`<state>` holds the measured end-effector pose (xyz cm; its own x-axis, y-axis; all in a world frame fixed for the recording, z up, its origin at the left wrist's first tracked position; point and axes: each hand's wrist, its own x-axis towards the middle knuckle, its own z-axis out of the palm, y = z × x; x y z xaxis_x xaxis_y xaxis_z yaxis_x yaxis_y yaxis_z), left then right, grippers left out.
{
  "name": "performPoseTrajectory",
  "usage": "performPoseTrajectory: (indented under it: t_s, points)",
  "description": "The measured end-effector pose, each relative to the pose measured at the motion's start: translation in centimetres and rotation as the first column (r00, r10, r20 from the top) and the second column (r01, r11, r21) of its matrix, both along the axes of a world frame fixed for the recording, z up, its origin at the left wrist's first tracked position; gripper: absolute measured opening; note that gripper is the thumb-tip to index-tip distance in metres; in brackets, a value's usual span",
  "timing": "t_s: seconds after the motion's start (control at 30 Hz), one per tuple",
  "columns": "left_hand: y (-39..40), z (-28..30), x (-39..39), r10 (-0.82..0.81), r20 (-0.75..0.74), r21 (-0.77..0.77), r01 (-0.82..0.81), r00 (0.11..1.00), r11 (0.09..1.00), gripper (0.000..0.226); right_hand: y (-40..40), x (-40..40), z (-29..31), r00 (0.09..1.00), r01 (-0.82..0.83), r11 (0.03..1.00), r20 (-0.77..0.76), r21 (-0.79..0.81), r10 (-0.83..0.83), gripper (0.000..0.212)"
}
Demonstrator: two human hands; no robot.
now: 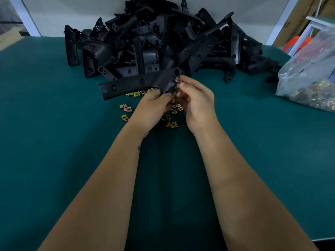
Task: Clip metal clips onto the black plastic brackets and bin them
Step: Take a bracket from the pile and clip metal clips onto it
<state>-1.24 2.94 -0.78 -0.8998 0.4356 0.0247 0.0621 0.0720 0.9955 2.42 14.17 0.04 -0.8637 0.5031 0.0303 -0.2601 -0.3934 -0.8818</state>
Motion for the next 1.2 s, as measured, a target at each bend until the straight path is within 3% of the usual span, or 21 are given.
performPoseTrajectory:
  t_s: [0.23,0.53,0.87,1.2]
  points:
    - [-0.06,0.00,-0.10,0.026,0.040,0.002,-0.026,0.999,1.000,0.020,0.29,-0.22,-0.19,0.998,-0.058,0.987,0.030,-0.152,0.064,0.016]
    - [-0.11,0.20,0.12,0.034,0.045,0.010,-0.034,0.998,0.999,0.025,0.38,-0.21,-0.31,0.995,-0.096,0.971,0.005,-0.218,0.099,0.015]
    - [-0.14,0.27,0.17,0.025,0.027,-0.009,-0.025,0.999,1.000,0.027,0.42,-0.35,-0.48,0.998,-0.066,0.990,0.003,-0.121,0.067,0.022]
    - [-0.07,0.10,0.13,0.010,-0.003,-0.003,-0.010,1.000,1.000,0.029,0.45,-0.33,-0.41,0.998,-0.058,0.994,0.004,-0.095,0.058,0.016]
